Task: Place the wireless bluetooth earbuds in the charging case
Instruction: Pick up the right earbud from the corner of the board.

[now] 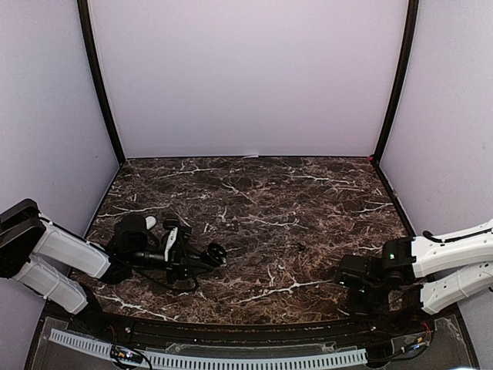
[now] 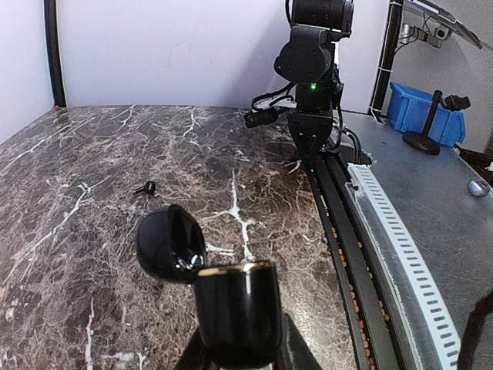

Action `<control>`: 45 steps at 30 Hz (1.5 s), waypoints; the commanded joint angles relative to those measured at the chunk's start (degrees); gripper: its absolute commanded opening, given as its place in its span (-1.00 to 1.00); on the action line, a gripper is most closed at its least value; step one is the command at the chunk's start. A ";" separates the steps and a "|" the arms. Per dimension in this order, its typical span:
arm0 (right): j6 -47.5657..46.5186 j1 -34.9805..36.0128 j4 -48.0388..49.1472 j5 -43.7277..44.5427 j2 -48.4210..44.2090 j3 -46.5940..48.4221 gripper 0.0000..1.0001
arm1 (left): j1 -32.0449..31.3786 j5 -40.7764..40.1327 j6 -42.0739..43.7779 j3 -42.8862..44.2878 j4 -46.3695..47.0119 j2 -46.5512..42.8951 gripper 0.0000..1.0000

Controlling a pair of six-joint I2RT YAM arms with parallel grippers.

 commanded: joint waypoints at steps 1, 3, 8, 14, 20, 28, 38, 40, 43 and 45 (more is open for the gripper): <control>-0.47 0.48 0.45 0.32 0.34 0.71 -0.75 | 0.05 0.08 0.38 -0.59 0.33 -1.07 -1.00; -0.46 0.48 0.42 0.28 0.14 1.15 -0.78 | 0.01 0.21 0.39 -0.59 0.31 -1.03 -1.00; -1.05 0.47 0.09 0.81 0.62 4.08 -0.78 | 0.05 0.24 0.45 -0.67 0.31 -1.21 -1.00; -4.19 0.31 0.08 2.82 4.74 11.93 -0.78 | 0.05 0.17 0.60 -0.86 0.31 -1.66 -1.00; -9.74 -0.79 5.49 2.86 11.71 19.77 -0.76 | 0.00 0.23 0.56 -0.85 0.21 -2.04 -1.00; -15.34 -3.97 27.43 -2.12 23.98 25.76 -0.76 | 0.21 -2.88 0.46 -2.04 0.66 -4.48 -1.00; -11.31 -9.25 50.60 -11.74 34.53 23.51 -0.75 | 1.88 -9.36 -1.25 -5.07 3.54 -7.94 -1.00; -9.34 -10.35 53.88 -12.28 34.08 20.85 -0.72 | 2.13 -10.11 -1.28 -5.41 3.97 -8.05 -1.00; -7.16 -11.56 57.11 -12.80 33.21 16.98 -0.66 | 2.25 -9.94 -1.34 -5.35 4.35 -7.50 -1.00; -6.64 -12.01 57.55 -12.75 32.81 15.78 -0.60 | 2.25 -9.54 -1.45 -5.21 4.64 -6.97 -1.00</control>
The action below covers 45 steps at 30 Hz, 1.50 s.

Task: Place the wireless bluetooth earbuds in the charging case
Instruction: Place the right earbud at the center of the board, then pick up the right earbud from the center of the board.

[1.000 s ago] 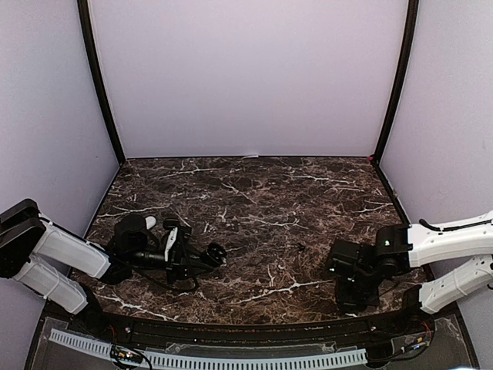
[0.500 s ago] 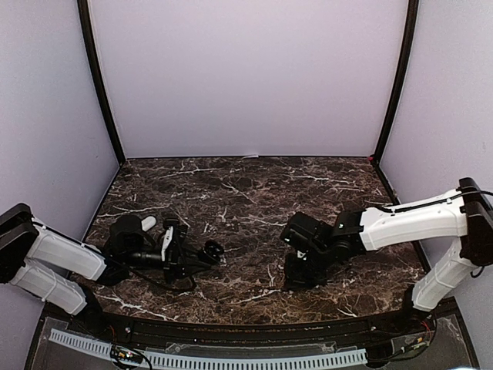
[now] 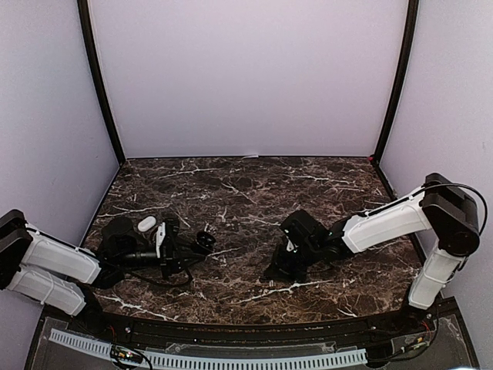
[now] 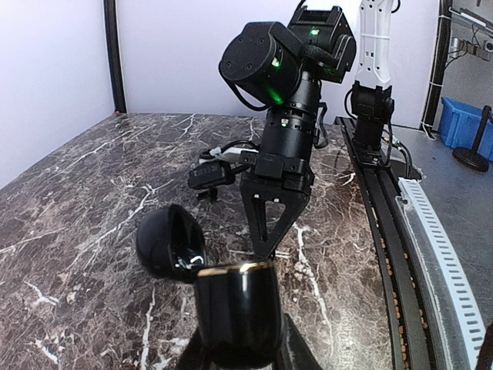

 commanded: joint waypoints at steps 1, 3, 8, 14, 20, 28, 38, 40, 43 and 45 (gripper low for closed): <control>3.21 -1.11 5.92 -1.31 -1.78 -3.19 -0.57 | 0.28 -0.32 -0.72 -0.82 2.96 0.31 -1.00; 2.67 -1.12 4.68 -0.59 -2.28 -3.19 -0.35 | 0.33 -0.21 -0.73 -0.81 3.06 0.56 -1.00; -2.68 -1.16 2.49 2.20 -5.81 -3.21 0.14 | 0.37 -0.23 -0.78 -0.81 3.22 0.90 -1.00; -25.02 -1.46 4.44 3.10 -13.62 -6.17 0.16 | 0.46 0.54 -0.73 -0.89 3.76 0.80 -1.00; -49.79 -1.35 26.13 3.81 -21.39 -18.92 0.28 | 0.40 1.16 0.00 -1.15 4.18 0.33 -1.00; -65.60 -1.42 54.80 2.57 -20.49 -27.46 0.39 | 0.45 1.79 0.57 -1.39 5.04 0.92 -1.00; -74.36 -2.61 42.48 1.03 -21.45 -22.99 0.24 | 0.46 2.87 2.17 -1.74 5.92 1.10 -1.00; -77.00 -2.61 42.85 -1.59 -19.97 -23.08 0.22 | 0.46 3.78 2.54 -1.70 6.51 1.90 -1.00; -78.06 -2.54 46.19 -4.32 -19.23 -24.03 0.19 | 0.46 6.55 2.92 -1.16 7.07 4.13 -1.00; -77.83 -2.57 49.34 -3.98 -18.96 -25.50 0.18 | 0.41 10.50 3.05 -0.28 7.19 6.35 -1.00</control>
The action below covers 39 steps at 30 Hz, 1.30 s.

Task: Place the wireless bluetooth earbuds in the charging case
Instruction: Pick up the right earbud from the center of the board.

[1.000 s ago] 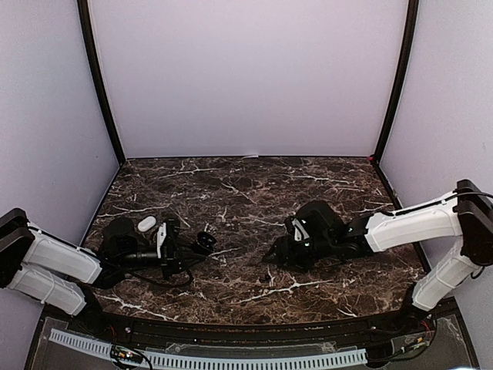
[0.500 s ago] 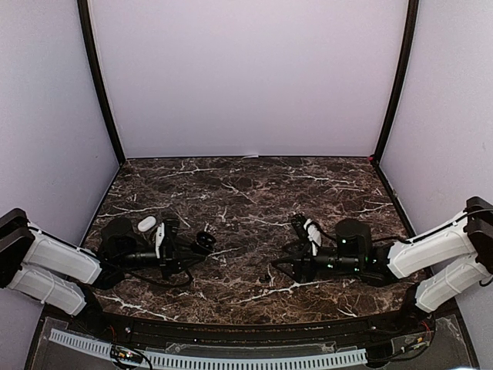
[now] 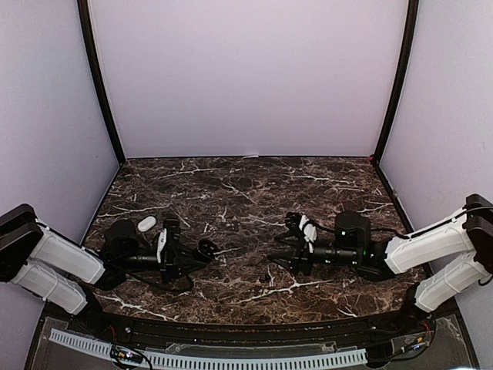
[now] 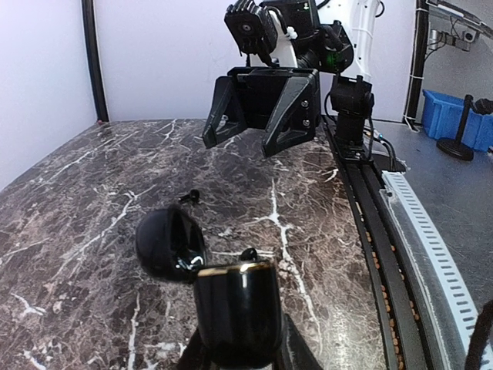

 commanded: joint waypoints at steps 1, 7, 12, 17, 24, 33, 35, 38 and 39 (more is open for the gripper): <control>-2.90 -0.31 6.71 -2.55 1.00 -2.08 0.18 | 0.20 8.50 0.89 1.29 2.48 4.44 -1.00; -2.69 -0.27 5.19 -3.23 3.32 -1.63 0.14 | 0.13 13.46 -2.03 4.83 2.29 11.48 -1.00; -2.28 -0.27 6.61 -4.00 3.25 -3.64 0.12 | -0.39 14.45 -1.08 5.28 3.08 12.15 -1.00; -3.07 -0.10 7.26 -3.36 2.07 -6.70 0.11 | -0.84 15.30 0.18 5.64 2.16 11.97 -1.00; -2.36 0.34 9.25 -1.06 3.54 -9.01 0.08 | -1.06 14.13 1.43 5.73 0.60 10.98 -1.00; -1.63 1.58 13.30 0.93 6.17 -11.74 -0.04 | -1.20 15.57 0.59 6.25 0.98 11.85 -1.00; -1.70 2.23 14.19 1.91 6.92 -12.24 -0.04 | -1.21 15.64 0.66 6.27 1.04 11.95 -1.00; -1.52 2.80 15.91 2.90 8.58 -12.94 -0.04 | -1.26 15.31 1.10 6.38 0.45 11.84 -1.00; -1.45 2.88 16.77 2.89 9.11 -13.27 -0.04 | -1.26 15.22 1.35 6.47 0.00 11.70 -1.00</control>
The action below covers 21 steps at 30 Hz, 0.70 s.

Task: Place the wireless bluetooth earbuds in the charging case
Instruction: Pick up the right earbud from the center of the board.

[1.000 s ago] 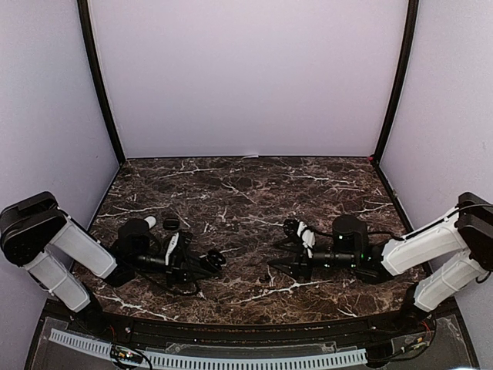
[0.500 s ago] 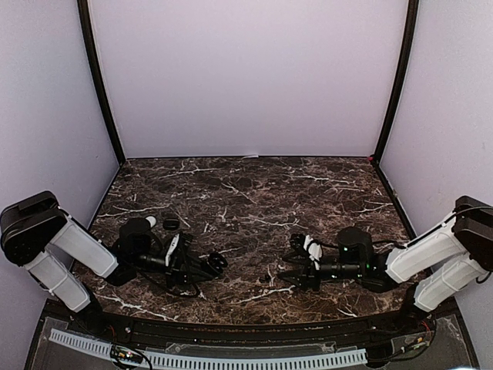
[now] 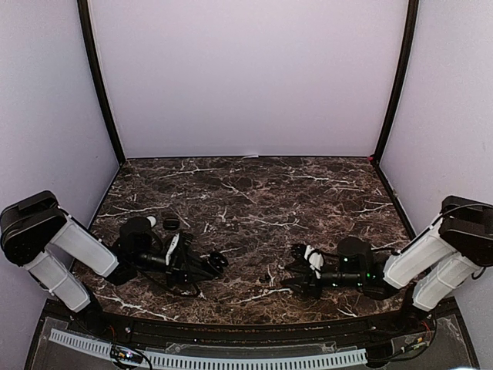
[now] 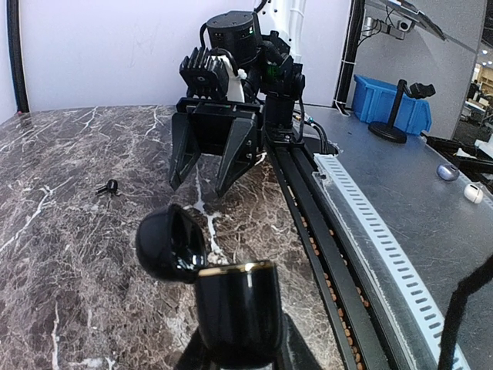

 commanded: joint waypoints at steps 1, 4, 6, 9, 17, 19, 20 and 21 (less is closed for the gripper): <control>0.60 0.77 6.50 1.91 2.26 -1.69 -0.04 | -0.36 0.95 1.08 1.22 -0.93 -0.62 -1.00; 0.83 0.86 8.59 2.01 3.01 -2.63 -0.04 | -0.43 0.77 1.41 1.27 -1.51 -0.78 -1.00; 0.70 0.86 8.96 2.25 3.50 -2.75 -0.04 | -0.42 0.71 1.51 1.40 -1.64 -0.71 -1.00; 0.32 0.86 8.25 2.63 4.25 -2.67 -0.04 | -0.41 0.63 1.50 1.45 -1.83 -0.75 -1.00; -0.14 1.10 7.12 3.51 4.58 -2.58 -0.03 | -0.43 0.70 1.44 1.54 -1.92 -0.77 -1.00; -0.58 1.36 6.53 3.52 5.10 -1.90 -0.03 | -0.50 0.84 1.39 1.63 -1.92 -0.72 -1.00; -0.84 1.51 6.25 3.50 5.31 -1.49 -0.03 | -0.45 0.85 1.42 1.63 -1.96 -0.75 -1.00; -1.03 1.62 6.15 3.56 5.51 -1.18 -0.03 | -0.45 0.76 1.43 1.58 -1.99 -0.71 -1.00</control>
